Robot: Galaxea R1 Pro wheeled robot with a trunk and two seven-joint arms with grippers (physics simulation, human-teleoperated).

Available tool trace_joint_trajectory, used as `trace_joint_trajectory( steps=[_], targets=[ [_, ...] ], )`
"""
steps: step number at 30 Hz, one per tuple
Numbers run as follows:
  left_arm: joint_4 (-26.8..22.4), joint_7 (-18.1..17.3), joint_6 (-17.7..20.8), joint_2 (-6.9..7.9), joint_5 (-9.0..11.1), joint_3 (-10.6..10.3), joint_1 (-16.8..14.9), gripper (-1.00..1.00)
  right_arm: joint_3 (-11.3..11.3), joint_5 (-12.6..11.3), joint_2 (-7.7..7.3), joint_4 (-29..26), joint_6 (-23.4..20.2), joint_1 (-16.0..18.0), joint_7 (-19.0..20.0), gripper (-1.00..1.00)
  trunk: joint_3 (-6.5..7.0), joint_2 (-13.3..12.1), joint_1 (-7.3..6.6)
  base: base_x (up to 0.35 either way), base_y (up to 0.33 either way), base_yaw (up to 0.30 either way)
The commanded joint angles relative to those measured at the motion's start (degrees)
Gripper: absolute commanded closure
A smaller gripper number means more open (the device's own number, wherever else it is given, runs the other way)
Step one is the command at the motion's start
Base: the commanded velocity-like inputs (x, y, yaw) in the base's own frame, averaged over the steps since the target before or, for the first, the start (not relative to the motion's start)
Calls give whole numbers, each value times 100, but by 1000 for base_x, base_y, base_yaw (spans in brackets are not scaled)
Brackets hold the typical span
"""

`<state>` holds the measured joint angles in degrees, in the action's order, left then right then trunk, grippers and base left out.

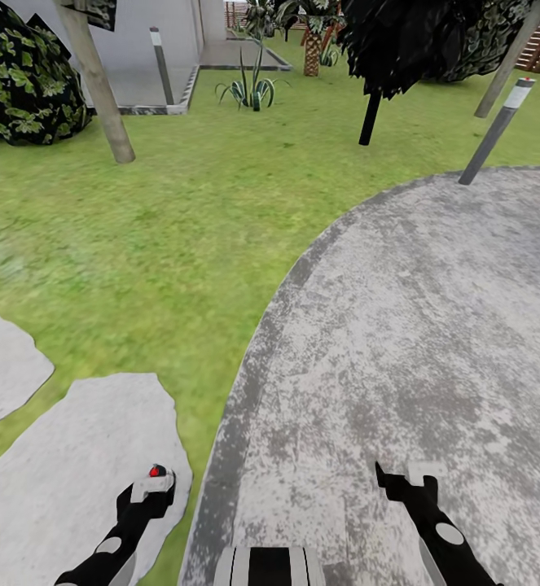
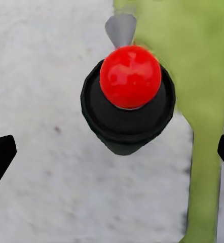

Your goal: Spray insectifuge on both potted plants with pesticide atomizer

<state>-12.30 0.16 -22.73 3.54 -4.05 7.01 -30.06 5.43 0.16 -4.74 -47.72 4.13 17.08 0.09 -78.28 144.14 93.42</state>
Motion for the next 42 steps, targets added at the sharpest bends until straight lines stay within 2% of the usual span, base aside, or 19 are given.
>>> trace_joint_trajectory(
  steps=[1,42],
  targets=[
    [0,2,-21,-2,-43,36,-2,-100,2,2,0,6,18,3,1,-100,-3,1,0,153,-53,0],
    [-57,2,-27,5,-37,44,0,-100,2,2,4,8,18,4,0,-100,-3,1,0,13,-2,0]
  ],
)
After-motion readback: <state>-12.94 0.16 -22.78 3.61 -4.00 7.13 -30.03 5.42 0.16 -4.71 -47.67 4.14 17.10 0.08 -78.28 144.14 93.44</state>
